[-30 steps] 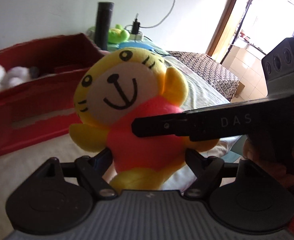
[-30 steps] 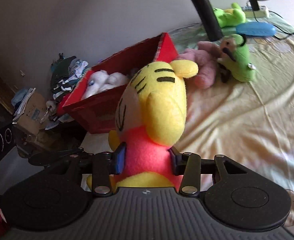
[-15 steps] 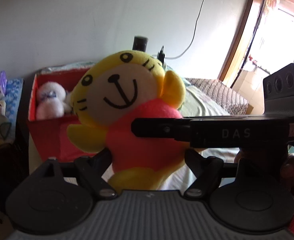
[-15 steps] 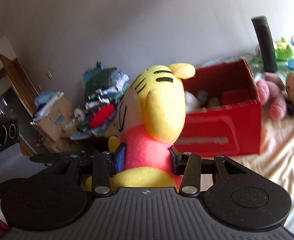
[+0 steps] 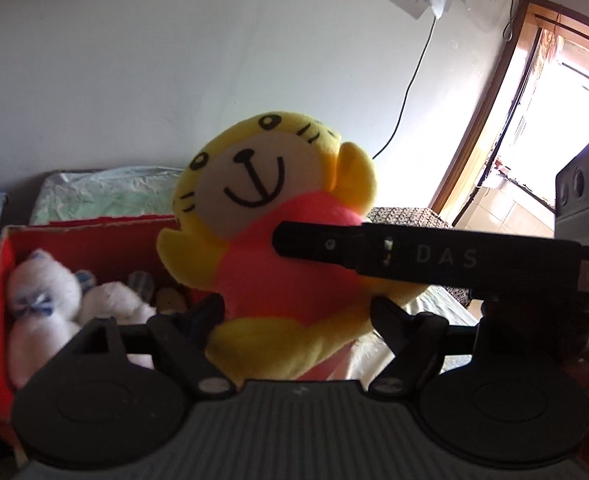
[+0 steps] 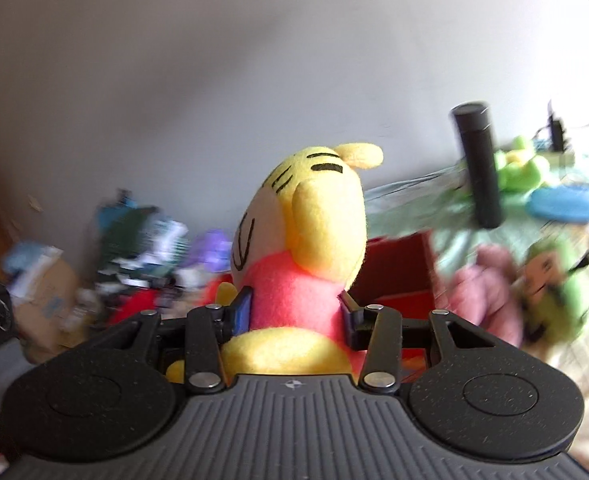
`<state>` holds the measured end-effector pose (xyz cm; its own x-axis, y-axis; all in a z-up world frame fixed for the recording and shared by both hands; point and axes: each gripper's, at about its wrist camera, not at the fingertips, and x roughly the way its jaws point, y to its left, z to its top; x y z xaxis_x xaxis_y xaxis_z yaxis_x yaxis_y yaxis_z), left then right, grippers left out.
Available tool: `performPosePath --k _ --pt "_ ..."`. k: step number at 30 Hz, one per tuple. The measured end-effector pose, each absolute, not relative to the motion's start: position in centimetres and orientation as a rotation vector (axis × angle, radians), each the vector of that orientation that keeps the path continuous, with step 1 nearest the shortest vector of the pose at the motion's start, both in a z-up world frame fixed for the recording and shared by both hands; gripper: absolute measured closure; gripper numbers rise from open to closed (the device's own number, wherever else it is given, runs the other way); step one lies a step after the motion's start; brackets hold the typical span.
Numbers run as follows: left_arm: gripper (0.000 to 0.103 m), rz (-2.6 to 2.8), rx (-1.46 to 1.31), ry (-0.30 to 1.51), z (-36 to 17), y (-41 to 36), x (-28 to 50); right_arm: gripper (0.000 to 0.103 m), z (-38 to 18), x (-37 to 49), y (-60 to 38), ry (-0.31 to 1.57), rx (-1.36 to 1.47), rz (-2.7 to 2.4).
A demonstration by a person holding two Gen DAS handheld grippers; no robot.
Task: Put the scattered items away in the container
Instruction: 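Carry the tiger plush with the right gripper over the red box, then lower the tiger plush into the red box and open the right gripper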
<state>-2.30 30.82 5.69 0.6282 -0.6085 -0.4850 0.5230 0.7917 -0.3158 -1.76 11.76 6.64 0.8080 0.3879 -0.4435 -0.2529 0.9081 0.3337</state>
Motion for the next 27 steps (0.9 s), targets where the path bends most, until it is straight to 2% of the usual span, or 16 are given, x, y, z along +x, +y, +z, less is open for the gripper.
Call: performPosePath --k 8,14,22,25,27 --pt "0.024 -0.635 -0.119 0.732 2.2 28.5 1.5 0.058 3.6 2.2 13.5 0.696 0.02 0.241" --pt "0.02 -0.618 -0.151 0.789 0.3 28.7 2.7 0.056 2.2 3.3 14.9 0.729 -0.129 0.215" --pt "0.02 -0.678 -0.167 0.881 -1.3 29.2 4.6 0.042 1.5 4.6 15.9 0.808 -0.167 0.167" --pt "0.02 -0.714 -0.175 0.888 -1.4 29.3 4.8 0.041 2.5 3.6 15.7 0.752 -0.169 0.161" --pt "0.02 -0.732 -0.178 0.899 -1.4 29.3 5.0 0.034 3.3 2.8 15.4 0.69 -0.162 0.113"
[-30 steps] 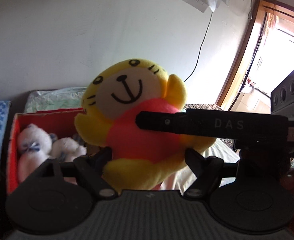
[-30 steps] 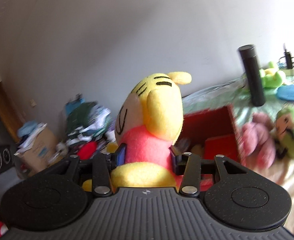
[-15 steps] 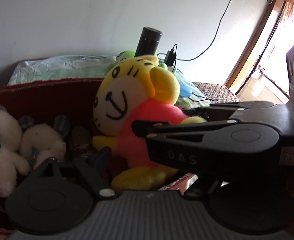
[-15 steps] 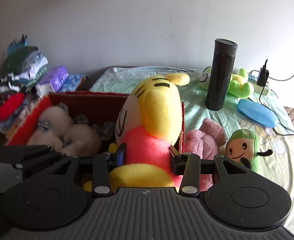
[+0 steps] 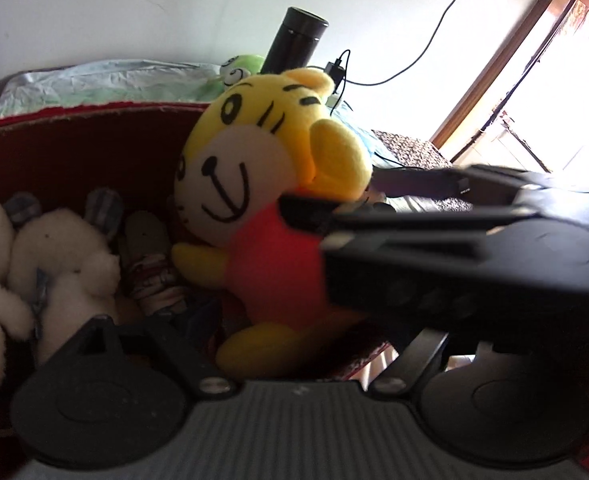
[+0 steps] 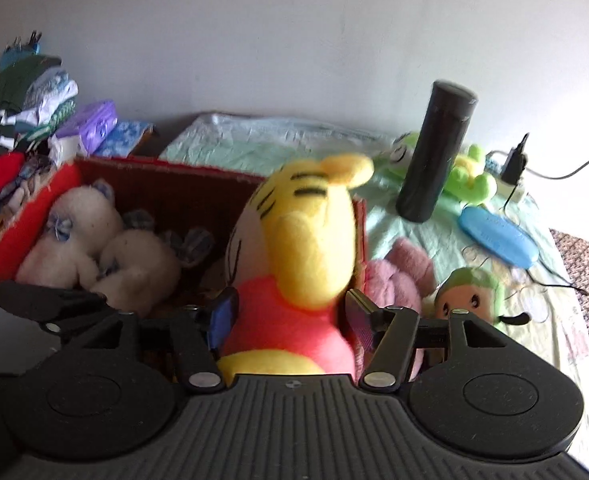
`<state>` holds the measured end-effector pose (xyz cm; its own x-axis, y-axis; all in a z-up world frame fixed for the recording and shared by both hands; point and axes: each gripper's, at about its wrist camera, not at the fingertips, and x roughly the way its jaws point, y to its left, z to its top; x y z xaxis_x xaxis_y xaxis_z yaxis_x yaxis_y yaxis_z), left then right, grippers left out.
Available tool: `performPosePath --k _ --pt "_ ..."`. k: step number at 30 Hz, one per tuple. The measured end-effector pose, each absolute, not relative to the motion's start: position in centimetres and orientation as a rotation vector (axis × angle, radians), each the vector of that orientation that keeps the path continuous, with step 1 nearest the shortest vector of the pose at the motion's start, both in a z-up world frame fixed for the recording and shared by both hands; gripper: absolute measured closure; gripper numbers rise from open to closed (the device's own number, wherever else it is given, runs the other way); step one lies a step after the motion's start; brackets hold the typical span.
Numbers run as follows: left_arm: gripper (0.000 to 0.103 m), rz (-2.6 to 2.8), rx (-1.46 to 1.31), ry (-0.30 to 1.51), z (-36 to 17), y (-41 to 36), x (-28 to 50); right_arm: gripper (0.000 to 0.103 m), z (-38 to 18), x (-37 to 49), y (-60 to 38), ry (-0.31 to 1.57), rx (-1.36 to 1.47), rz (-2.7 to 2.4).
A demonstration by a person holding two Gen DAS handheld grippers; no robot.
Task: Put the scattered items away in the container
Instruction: 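Lower the tiger plush into the red box and open the right gripper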
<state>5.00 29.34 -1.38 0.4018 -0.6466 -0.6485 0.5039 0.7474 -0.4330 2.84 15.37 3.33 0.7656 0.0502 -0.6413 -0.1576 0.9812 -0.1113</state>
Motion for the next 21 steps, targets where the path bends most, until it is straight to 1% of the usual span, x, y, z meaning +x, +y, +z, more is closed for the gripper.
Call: performPosePath --k 1,3,5,6,7,9,12,17,21 --pt "0.02 -0.744 -0.179 0.9 -1.4 29.4 5.1 0.031 3.8 2.4 15.1 0.652 -0.154 0.087" --pt "0.02 -0.76 -0.177 0.902 -1.2 29.5 5.3 0.029 4.7 1.6 14.1 0.586 -0.113 0.057" --pt "0.02 -0.78 -0.169 0.885 -0.7 29.6 5.0 0.036 5.5 1.0 12.8 0.533 -0.021 0.061" --pt "0.02 -0.791 -0.165 0.87 -0.4 29.7 4.8 0.053 5.8 0.9 12.2 0.517 0.04 0.07" --pt "0.02 -0.804 -0.163 0.856 -0.1 29.8 4.6 0.076 5.9 0.9 11.6 0.516 0.099 0.09" --pt "0.02 -0.825 -0.16 0.843 0.1 29.7 4.5 0.092 5.8 1.3 11.0 0.537 0.194 0.144" --pt "0.02 -0.841 -0.153 0.861 -0.3 29.0 5.1 0.093 5.1 2.1 11.4 0.575 0.243 0.207" --pt "0.021 -0.845 -0.159 0.893 -1.6 27.6 6.2 0.093 3.9 3.4 13.3 0.634 0.116 0.142" --pt "0.019 -0.853 -0.168 0.905 -2.2 27.4 6.5 0.093 3.2 3.4 13.1 0.681 0.084 0.108"
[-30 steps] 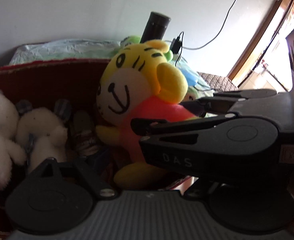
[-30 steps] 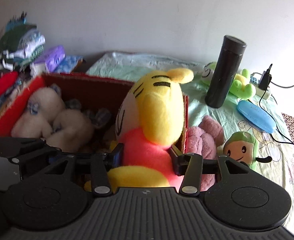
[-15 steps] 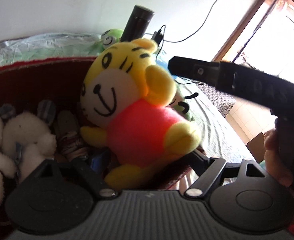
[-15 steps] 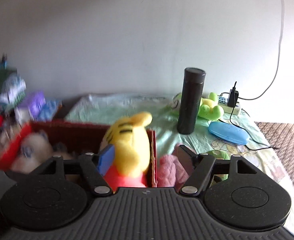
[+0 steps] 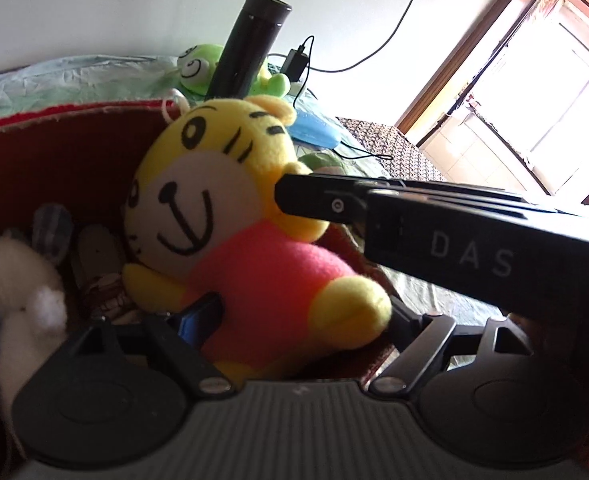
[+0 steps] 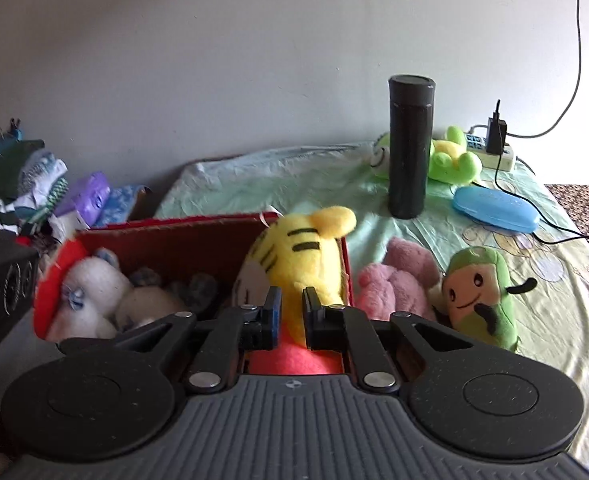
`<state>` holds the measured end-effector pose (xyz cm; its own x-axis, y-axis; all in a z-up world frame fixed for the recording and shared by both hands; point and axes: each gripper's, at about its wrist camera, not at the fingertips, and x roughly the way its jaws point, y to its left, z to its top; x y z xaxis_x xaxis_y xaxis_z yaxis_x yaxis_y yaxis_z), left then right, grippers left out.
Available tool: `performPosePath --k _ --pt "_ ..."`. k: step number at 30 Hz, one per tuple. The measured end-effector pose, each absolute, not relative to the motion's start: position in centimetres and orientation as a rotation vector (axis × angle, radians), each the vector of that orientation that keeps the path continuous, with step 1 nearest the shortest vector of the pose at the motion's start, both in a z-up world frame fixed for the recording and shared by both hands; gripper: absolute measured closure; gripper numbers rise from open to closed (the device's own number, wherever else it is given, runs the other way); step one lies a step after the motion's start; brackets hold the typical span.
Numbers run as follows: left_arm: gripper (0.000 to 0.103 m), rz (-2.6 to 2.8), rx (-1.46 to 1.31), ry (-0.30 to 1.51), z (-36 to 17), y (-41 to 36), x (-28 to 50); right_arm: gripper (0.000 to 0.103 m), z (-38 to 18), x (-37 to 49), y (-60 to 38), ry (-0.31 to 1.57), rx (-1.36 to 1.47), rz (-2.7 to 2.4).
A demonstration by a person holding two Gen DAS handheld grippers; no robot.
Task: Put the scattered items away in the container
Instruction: 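Lower the tiger plush into the red box and open the right gripper, then move the right gripper back to the green pear-shaped plush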
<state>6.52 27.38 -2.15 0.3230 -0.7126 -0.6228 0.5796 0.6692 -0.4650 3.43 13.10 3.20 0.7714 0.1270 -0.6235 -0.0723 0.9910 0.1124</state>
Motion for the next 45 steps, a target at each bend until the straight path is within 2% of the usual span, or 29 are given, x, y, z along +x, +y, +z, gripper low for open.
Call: performPosePath --k 3,7,14,23,29,37,45 --pt "0.019 -0.846 -0.167 0.9 -2.0 27.6 6.3 0.091 3.3 3.0 13.0 0.677 0.095 0.111" --pt "0.016 -0.806 -0.166 0.896 -1.2 28.3 5.7 0.081 3.8 2.0 12.3 0.66 0.166 0.139" --pt "0.014 -0.683 -0.119 0.901 0.1 29.5 4.4 0.08 4.5 -1.3 10.7 0.612 0.248 0.124" --pt "0.006 -0.537 -0.013 0.824 2.2 31.1 1.9 0.08 3.9 -4.0 10.0 0.607 0.303 0.061" --pt "0.003 -0.512 -0.042 0.817 2.2 32.6 0.7 0.08 3.4 -5.2 11.1 0.596 0.326 0.053" --pt "0.003 -0.516 -0.007 0.685 3.6 34.2 -2.0 0.08 2.4 -6.7 12.0 0.599 0.356 0.039" --pt "0.003 -0.649 0.049 0.655 4.1 32.4 -4.4 0.079 1.4 -7.7 11.4 0.638 0.358 0.029"
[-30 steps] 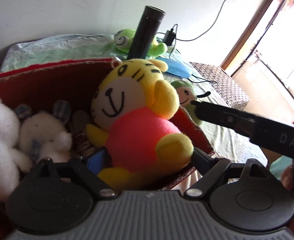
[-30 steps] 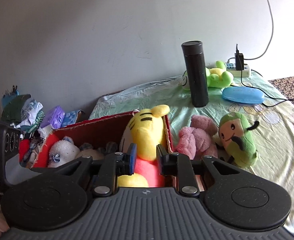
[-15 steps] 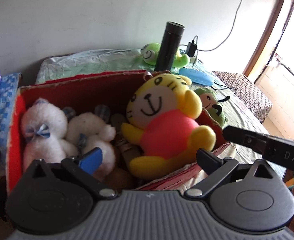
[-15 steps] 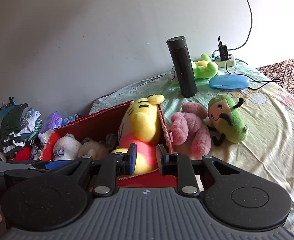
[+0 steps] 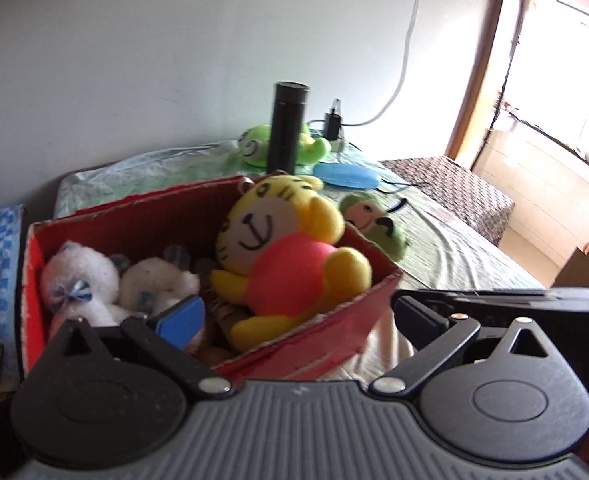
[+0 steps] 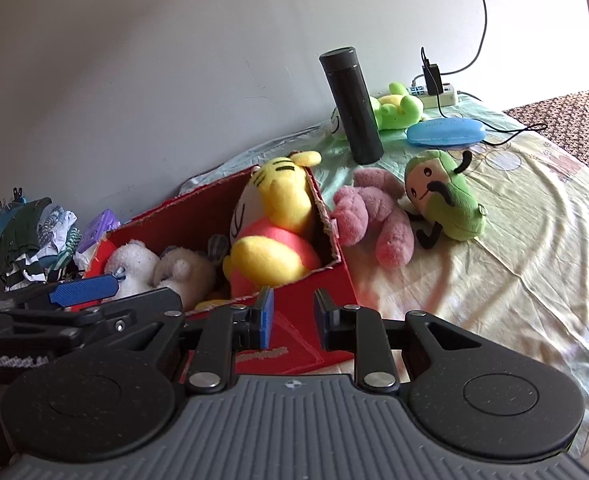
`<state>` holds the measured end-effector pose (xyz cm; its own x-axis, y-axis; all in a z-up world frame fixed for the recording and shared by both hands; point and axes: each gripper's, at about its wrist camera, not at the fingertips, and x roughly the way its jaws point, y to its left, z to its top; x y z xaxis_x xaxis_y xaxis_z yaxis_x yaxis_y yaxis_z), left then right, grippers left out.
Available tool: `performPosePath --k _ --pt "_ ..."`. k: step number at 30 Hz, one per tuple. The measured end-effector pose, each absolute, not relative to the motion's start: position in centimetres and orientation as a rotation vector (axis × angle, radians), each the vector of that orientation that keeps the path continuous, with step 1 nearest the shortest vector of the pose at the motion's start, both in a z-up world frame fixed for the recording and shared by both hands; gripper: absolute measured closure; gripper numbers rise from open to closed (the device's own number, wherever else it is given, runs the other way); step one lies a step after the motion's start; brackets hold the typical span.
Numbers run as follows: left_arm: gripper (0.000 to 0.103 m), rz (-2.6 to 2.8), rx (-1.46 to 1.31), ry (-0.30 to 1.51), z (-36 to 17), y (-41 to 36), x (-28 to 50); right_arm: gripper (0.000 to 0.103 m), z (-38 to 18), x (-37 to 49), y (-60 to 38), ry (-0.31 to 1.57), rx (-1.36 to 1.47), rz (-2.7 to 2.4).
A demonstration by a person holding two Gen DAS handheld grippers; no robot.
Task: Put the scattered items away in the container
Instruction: 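Move the right gripper back to the green pear-shaped plush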
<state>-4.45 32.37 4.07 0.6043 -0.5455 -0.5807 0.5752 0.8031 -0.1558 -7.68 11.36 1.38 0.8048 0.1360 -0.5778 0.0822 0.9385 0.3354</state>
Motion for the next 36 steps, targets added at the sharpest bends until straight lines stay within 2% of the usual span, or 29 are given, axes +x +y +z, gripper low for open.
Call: performPosePath --k 11,19,32,36 --pt "0.003 -0.621 0.047 0.659 3.8 26.2 -6.2 0.079 -0.2 -5.9 5.7 0.726 0.338 0.13" --pt "0.003 -0.554 0.098 0.605 3.6 17.7 -7.2 0.079 -0.9 -4.1 -1.3 0.771 0.265 0.196" --pt "0.003 -0.527 0.028 0.681 -0.3 9.1 -4.7 0.078 -3.3 -0.7 -10.8 0.842 0.28 0.203" --pt "0.003 -0.512 0.009 0.707 -2.1 7.8 -2.7 0.074 -3.1 0.9 -12.5 0.843 0.339 0.233"
